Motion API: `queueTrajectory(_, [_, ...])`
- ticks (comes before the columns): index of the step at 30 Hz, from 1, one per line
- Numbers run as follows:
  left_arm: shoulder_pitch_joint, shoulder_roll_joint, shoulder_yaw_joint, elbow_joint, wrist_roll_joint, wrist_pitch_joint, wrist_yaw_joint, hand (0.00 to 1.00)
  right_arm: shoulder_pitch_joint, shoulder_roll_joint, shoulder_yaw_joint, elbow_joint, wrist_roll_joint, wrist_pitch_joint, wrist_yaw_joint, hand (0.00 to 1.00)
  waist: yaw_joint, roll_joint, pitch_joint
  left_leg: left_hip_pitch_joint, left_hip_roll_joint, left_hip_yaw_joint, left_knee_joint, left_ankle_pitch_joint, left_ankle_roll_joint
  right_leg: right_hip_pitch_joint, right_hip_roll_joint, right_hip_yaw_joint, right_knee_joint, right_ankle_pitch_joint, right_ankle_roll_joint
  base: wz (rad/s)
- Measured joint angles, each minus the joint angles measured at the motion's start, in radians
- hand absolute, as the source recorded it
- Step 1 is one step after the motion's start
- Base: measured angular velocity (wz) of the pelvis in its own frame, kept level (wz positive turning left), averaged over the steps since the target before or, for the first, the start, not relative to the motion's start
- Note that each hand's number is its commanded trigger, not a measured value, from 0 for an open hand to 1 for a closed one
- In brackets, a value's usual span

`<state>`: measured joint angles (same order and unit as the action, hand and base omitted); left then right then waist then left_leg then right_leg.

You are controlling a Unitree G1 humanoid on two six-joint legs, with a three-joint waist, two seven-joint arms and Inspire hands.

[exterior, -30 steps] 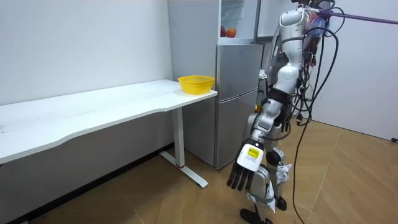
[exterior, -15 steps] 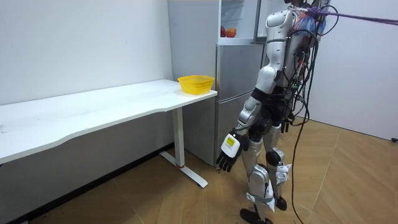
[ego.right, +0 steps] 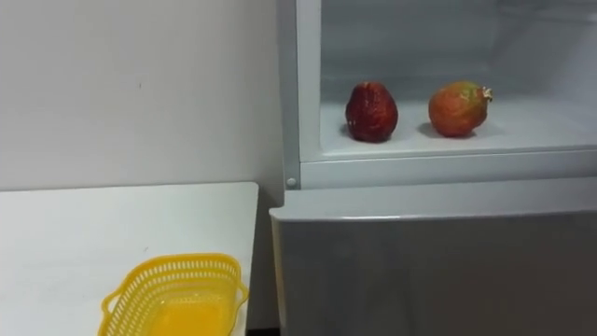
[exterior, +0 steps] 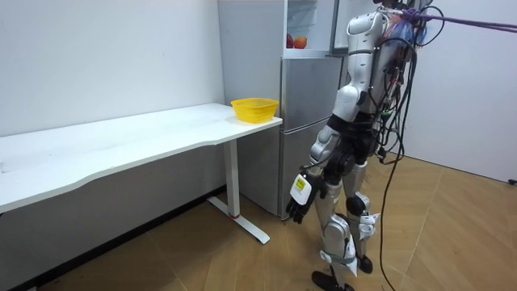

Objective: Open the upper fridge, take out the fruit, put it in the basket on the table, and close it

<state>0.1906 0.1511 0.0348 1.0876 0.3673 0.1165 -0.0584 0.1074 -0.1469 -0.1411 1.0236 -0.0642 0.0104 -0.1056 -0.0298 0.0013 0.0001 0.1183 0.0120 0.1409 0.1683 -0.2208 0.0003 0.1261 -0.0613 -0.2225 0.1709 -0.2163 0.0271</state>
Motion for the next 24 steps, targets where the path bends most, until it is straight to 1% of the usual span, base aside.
queueTrajectory(1, [0.003, 0.000, 0.000, -0.004, 0.000, -0.006, -0.001, 0.00, 0.006, 0.001, 0.000, -0.043, 0.004, -0.009, -0.003, 0.00, -0.004, 0.004, -0.0026, -0.003, 0.001, 0.001, 0.001, 0.000, 0.000, -0.005, 0.001, 0.001, 0.001, 0.001, -0.001, 0.00])
queueTrajectory(2, [0.005, 0.000, 0.000, -0.009, -0.001, -0.008, -0.001, 0.00, 0.012, 0.002, 0.000, -0.074, 0.004, -0.011, -0.003, 0.00, -0.007, 0.004, -0.0033, -0.002, 0.002, 0.003, 0.001, 0.000, 0.000, -0.007, 0.001, 0.002, 0.000, 0.002, -0.001, -0.03])
queueTrajectory(3, [0.005, -0.001, 0.000, -0.008, -0.001, -0.014, -0.001, 0.00, 0.025, 0.002, -0.001, -0.139, -0.003, -0.018, -0.005, 0.00, -0.015, 0.004, -0.0038, -0.003, 0.002, 0.007, 0.000, 0.000, 0.000, -0.009, 0.001, 0.005, 0.001, 0.002, -0.001, -0.08])
queueTrajectory(5, [0.007, -0.004, 0.000, -0.007, 0.000, -0.016, -0.001, 0.00, 0.056, 0.006, -0.004, -0.264, -0.020, -0.025, -0.016, 0.00, -0.023, 0.015, -0.0052, -0.003, 0.004, 0.023, -0.001, 0.000, 0.000, -0.013, 0.003, 0.016, 0.003, 0.002, -0.001, -0.17])
queueTrajectory(7, [0.002, -0.004, 0.001, -0.007, -0.002, -0.031, 0.008, 0.00, 0.101, 0.027, -0.001, -0.471, -0.050, -0.032, -0.045, 0.00, -0.028, 0.023, -0.0050, -0.005, 0.007, 0.047, 0.000, 0.000, 0.000, -0.030, 0.003, 0.033, 0.017, 0.001, -0.003, -0.27])
queueTrajectory(8, [-0.001, -0.004, 0.000, -0.007, -0.002, -0.037, 0.009, 0.00, 0.118, 0.031, 0.005, -0.533, -0.052, -0.035, -0.050, 0.00, -0.029, 0.023, -0.0050, -0.004, 0.008, 0.048, -0.001, 0.000, -0.001, -0.032, 0.003, 0.034, 0.018, 0.001, -0.003, -0.17])
queueTrajectory(10, [-0.003, -0.004, -0.016, -0.008, -0.003, -0.060, 0.015, 0.00, 0.190, 0.033, 0.040, -0.775, -0.080, -0.045, -0.077, 0.00, -0.032, 0.021, -0.0046, -0.006, 0.008, 0.057, -0.003, 0.000, -0.001, -0.039, 0.006, 0.043, 0.017, 0.002, -0.004, -0.12])
queueTrajectory(11, [-0.003, -0.004, -0.022, -0.008, -0.004, -0.062, 0.021, 0.00, 0.201, 0.035, 0.045, -0.833, -0.089, -0.047, -0.081, 0.00, -0.036, 0.021, -0.0044, -0.006, 0.009, 0.061, -0.003, 0.000, -0.001, -0.040, 0.006, 0.044, 0.016, 0.002, -0.004, -0.13])
queueTrajectory(12, [-0.005, -0.004, -0.027, -0.008, -0.007, -0.064, 0.036, 0.00, 0.209, 0.039, 0.056, -0.922, -0.095, -0.060, -0.095, 0.00, -0.048, 0.020, -0.0041, -0.006, 0.009, 0.064, -0.003, 0.000, -0.001, -0.041, 0.006, 0.049, 0.017, 0.002, -0.004, -0.15])
queueTrajectory(13, [-0.005, -0.003, -0.040, -0.007, -0.010, -0.065, 0.050, 0.00, 0.209, 0.039, 0.064, -0.991, -0.095, -0.068, -0.111, 0.00, -0.051, 0.018, -0.0039, -0.006, 0.009, 0.073, -0.004, 0.000, -0.001, -0.044, 0.007, 0.059, 0.018, 0.003, -0.004, -0.17])
queueTrajectory(15, [-0.007, 0.001, -0.058, -0.007, -0.011, -0.073, 0.056, 0.00, 0.208, 0.039, 0.071, -1.096, -0.101, -0.068, -0.131, 0.00, -0.050, 0.017, -0.0047, -0.010, 0.011, 0.086, -0.004, 0.000, -0.001, -0.056, 0.010, 0.074, 0.020, 0.004, -0.005, -0.21])
queueTrajectory(16, [-0.009, 0.004, -0.062, -0.006, -0.011, -0.075, 0.056, 0.00, 0.207, 0.039, 0.079, -1.151, -0.119, -0.082, -0.147, 0.00, -0.048, 0.022, -0.0054, -0.011, 0.013, 0.101, -0.004, 0.000, -0.001, -0.059, 0.013, 0.082, 0.015, 0.010, -0.006, -0.22])
queueTrajectory(17, [-0.009, 0.004, -0.062, -0.006, -0.012, -0.076, 0.057, 0.00, 0.208, 0.038, 0.084, -1.172, -0.128, -0.090, -0.156, 0.00, -0.047, 0.022, -0.0048, -0.011, 0.014, 0.103, -0.004, 0.000, -0.001, -0.059, 0.014, 0.082, 0.014, 0.012, -0.007, -0.15])
queueTrajectory(19, [-0.007, 0.006, -0.081, 0.005, -0.013, -0.085, 0.071, 0.00, 0.210, 0.037, 0.109, -1.224, -0.138, -0.120, -0.186, 0.00, -0.047, 0.022, -0.0035, -0.011, 0.015, 0.106, -0.004, 0.000, -0.001, -0.059, 0.014, 0.082, 0.015, 0.014, -0.007, -0.03])
queueTrajectory(21, [-0.019, 0.010, -0.098, 0.015, -0.013, -0.087, 0.071, 0.00, 0.208, 0.037, 0.128, -1.251, -0.139, -0.121, -0.199, 0.00, -0.046, 0.023, -0.0039, -0.016, 0.015, 0.107, -0.004, 0.000, -0.001, -0.061, 0.014, 0.081, 0.018, 0.014, -0.007, 0.00])
queueTrajectory(23, [-0.019, 0.010, -0.103, 0.028, -0.016, -0.095, 0.071, 0.00, 0.207, 0.037, 0.138, -1.270, -0.140, -0.121, -0.211, 0.00, -0.043, 0.025, -0.0047, -0.021, 0.015, 0.108, -0.004, 0.000, -0.001, -0.069, 0.014, 0.081, 0.022, 0.015, -0.006, -0.02])
queueTrajectory(24, [-0.024, 0.013, -0.110, 0.042, -0.016, -0.097, 0.069, 0.00, 0.205, 0.036, 0.144, -1.282, -0.152, -0.121, -0.216, 0.00, -0.040, 0.025, -0.0035, -0.022, 0.016, 0.110, -0.004, 0.000, -0.001, -0.076, 0.014, 0.083, 0.031, 0.015, -0.006, -0.04])
